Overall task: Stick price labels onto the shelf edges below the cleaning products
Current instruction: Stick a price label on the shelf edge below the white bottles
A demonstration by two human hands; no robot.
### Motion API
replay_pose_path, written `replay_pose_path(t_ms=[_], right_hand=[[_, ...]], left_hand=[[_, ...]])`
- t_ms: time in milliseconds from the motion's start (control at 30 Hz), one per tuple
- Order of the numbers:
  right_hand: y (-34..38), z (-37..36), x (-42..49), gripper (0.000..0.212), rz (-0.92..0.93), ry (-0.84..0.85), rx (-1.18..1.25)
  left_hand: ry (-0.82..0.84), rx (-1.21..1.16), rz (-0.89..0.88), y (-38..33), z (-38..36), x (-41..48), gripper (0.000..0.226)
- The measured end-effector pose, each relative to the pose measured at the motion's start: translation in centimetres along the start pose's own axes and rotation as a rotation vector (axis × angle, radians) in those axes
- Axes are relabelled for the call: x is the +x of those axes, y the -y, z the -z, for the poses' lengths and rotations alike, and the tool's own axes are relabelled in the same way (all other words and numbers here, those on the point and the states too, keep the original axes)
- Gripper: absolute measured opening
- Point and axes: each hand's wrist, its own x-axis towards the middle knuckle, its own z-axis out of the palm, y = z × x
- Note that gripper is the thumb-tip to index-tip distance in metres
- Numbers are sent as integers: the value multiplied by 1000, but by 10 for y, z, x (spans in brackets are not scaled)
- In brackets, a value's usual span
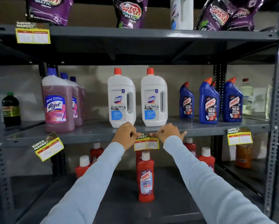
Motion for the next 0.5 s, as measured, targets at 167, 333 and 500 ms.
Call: replay_pose_path(t_ms=[167,333,500], right_hand=[[-1,-3,-5,43,8,-25,25],[1,-3,-8,68,-9,-41,118],[10,-11,-8,84,-32,-66,-18]], left_hand=[[-25,32,6,1,-1,0,25],[-76,34,20,4,-3,3,29],[-101,-26,15,9,-8,-1,33]])
